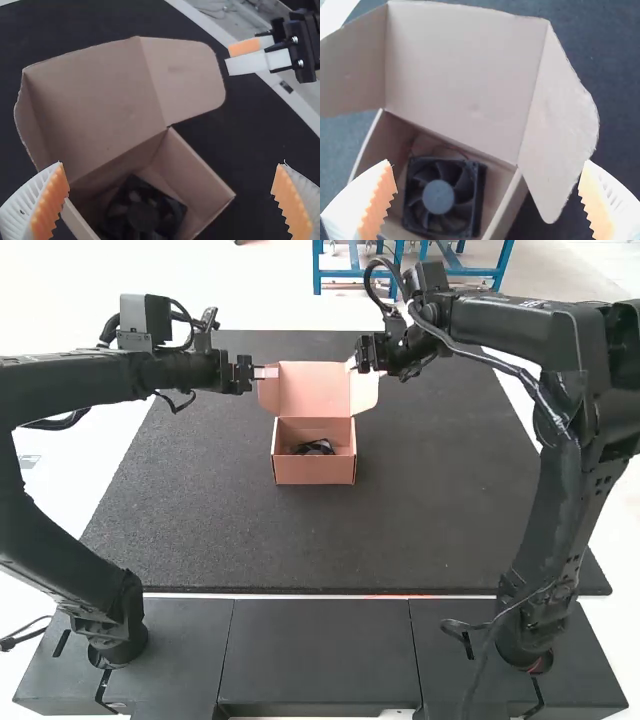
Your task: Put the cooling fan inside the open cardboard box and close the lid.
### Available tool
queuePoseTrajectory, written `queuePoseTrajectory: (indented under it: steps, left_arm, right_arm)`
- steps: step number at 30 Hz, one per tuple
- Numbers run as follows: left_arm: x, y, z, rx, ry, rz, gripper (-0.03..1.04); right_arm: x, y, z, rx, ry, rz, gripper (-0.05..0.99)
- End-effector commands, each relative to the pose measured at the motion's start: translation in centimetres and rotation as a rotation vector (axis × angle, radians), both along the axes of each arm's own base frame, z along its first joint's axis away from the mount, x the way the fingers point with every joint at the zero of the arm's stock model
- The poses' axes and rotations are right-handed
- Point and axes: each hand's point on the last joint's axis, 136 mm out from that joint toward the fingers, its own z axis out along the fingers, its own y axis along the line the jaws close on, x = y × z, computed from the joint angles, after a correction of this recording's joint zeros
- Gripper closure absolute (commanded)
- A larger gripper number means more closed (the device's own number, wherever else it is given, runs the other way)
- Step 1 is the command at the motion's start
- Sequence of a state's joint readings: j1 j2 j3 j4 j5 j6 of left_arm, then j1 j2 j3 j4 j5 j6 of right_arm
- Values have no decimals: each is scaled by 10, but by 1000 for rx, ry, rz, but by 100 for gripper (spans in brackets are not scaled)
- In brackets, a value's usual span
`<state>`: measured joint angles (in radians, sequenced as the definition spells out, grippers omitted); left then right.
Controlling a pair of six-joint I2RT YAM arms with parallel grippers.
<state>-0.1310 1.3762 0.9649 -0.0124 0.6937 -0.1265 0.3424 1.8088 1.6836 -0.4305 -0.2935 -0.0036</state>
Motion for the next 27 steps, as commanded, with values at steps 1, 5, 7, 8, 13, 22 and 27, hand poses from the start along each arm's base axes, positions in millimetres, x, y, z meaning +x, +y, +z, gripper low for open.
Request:
queuePoseTrajectory:
  steps: [1,5,7,8,13,22,27]
  left_arm:
    - [11,14,7,8,-55,40,6]
    - [20,25,7,2,-63,69,6]
    - [22,26,8,-2,-71,73,6]
    - [22,27,9,-4,-73,76,6]
    - [23,27,12,-7,-85,74,6]
    - [26,33,17,-12,-108,83,6]
    - [26,32,18,-16,-108,76,6]
  right_arm:
    - [6,-5,2,-44,-56,10,9]
    - [13,-7,4,-49,-88,-6,9]
    - [15,-6,3,-48,-92,-8,9]
    - [15,-6,3,-49,-96,-10,9]
    - [21,-7,-3,-61,-103,-14,9]
    - [34,-21,-23,-81,-107,-40,9]
    - [39,-19,-24,-76,-122,-41,9]
